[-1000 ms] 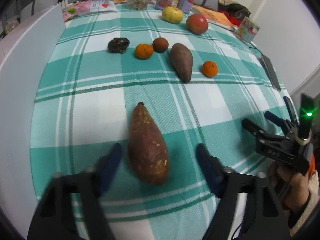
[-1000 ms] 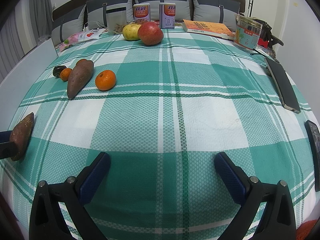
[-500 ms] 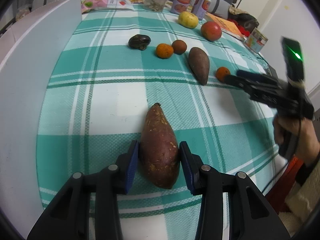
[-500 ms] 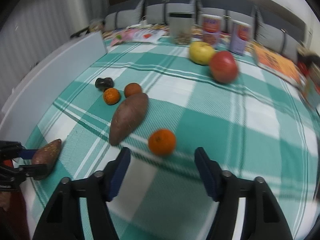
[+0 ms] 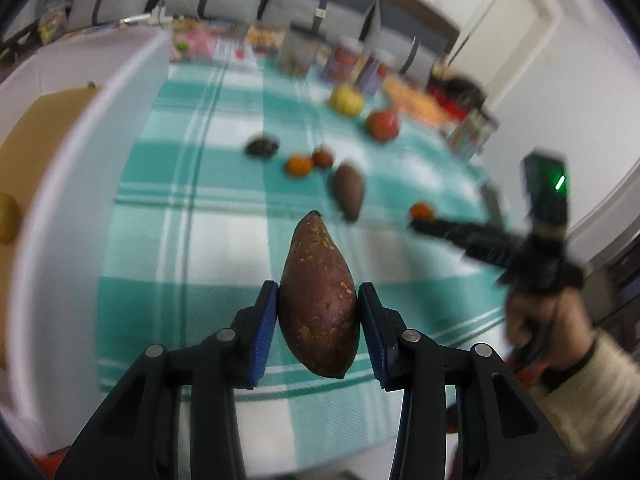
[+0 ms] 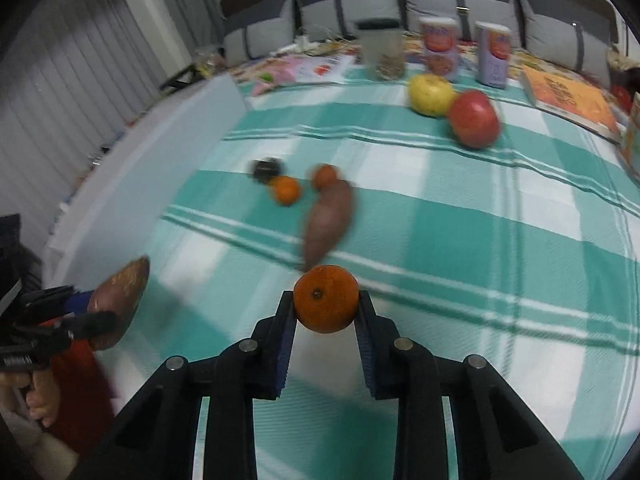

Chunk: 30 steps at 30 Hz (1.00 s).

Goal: Organize fruits
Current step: 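Carry sweet potato and mandarin into the white box and open both tools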

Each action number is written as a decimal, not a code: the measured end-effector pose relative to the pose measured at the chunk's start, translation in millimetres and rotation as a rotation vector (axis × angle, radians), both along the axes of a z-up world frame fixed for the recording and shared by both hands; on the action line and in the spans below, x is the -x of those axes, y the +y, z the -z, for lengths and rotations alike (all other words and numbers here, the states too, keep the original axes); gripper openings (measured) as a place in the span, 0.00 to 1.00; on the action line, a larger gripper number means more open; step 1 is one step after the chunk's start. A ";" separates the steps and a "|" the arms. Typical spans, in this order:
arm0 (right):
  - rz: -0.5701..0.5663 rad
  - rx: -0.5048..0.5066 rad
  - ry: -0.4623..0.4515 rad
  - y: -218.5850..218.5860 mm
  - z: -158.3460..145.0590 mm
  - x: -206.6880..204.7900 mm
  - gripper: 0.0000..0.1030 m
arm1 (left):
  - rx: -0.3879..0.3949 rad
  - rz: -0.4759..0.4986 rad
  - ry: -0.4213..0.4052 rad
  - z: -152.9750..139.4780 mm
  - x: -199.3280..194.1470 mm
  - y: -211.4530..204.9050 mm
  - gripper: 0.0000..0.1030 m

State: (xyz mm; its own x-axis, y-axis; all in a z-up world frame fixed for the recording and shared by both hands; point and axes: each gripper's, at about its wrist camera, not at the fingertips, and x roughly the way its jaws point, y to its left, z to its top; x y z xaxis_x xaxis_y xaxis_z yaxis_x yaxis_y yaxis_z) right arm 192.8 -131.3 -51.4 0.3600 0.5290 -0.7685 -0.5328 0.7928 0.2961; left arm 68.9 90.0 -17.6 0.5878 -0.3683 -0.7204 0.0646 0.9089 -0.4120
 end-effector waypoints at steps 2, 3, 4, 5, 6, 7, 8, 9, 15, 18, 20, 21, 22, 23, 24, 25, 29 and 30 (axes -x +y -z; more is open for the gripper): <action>-0.049 -0.059 -0.005 29.1 -23.0 12.2 0.28 | 0.024 -0.032 -0.045 -26.3 11.3 22.2 0.40; -0.084 -0.090 -0.011 50.1 -36.4 19.0 0.28 | 0.031 -0.050 -0.062 -37.0 15.0 34.2 0.40; -0.123 -0.118 -0.019 73.1 -48.9 26.2 0.28 | 0.035 -0.074 -0.076 -48.1 19.8 49.9 0.40; -0.156 -0.135 -0.025 92.3 -57.9 32.8 0.28 | 0.036 -0.103 -0.083 -57.7 23.2 67.0 0.40; -0.200 -0.154 -0.030 119.1 -67.9 41.3 0.28 | 0.035 -0.135 -0.087 -63.9 26.3 84.7 0.40; -0.241 -0.171 -0.030 145.5 -75.5 48.9 0.29 | 0.018 -0.182 -0.088 -69.5 29.6 108.0 0.41; -0.282 -0.183 -0.028 172.3 -80.7 56.6 0.29 | -0.010 -0.221 -0.084 -70.0 31.1 124.1 0.41; -0.309 -0.186 -0.028 190.4 -83.4 61.9 0.29 | -0.037 -0.263 -0.074 -68.8 32.7 139.2 0.41; -0.437 -0.075 0.014 303.9 -59.4 95.1 0.29 | -0.103 -0.491 0.048 -27.1 43.7 229.9 0.41; -0.466 0.006 0.036 336.3 -42.4 103.2 0.29 | -0.099 -0.537 0.095 -7.5 47.0 252.9 0.41; -0.477 0.048 0.033 349.4 -35.8 106.9 0.29 | -0.100 -0.556 0.119 3.0 45.8 259.6 0.41; -0.483 0.068 0.030 354.9 -33.1 107.8 0.29 | -0.100 -0.566 0.128 7.2 46.7 263.8 0.41; -0.485 0.083 0.025 357.6 -31.3 108.6 0.29 | -0.100 -0.571 0.132 8.3 50.3 266.2 0.41; -0.481 0.098 0.019 360.9 -30.6 109.6 0.29 | -0.102 -0.577 0.138 10.0 51.9 267.9 0.41; -0.477 0.107 0.016 363.5 -30.1 109.4 0.30 | -0.110 -0.582 0.145 12.4 52.0 268.9 0.41; -0.472 0.109 0.017 364.5 -30.0 108.3 0.30 | -0.119 -0.588 0.145 12.1 53.3 268.9 0.42; -0.426 0.087 -0.032 353.5 -42.2 102.5 0.43 | -0.150 -0.635 0.090 0.1 58.9 265.1 0.91; -0.405 0.070 -0.059 344.6 -48.9 101.6 0.58 | -0.153 -0.646 0.065 -5.2 62.8 264.3 0.92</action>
State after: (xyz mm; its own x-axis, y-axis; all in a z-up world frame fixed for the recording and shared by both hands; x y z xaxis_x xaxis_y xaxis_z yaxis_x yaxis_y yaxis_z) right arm 91.2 213.3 -2.4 0.1781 0.5841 -0.7919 -0.8203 0.5326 0.2084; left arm 6.0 354.4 -12.4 0.6099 0.1527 -0.7777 -0.5334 0.8048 -0.2602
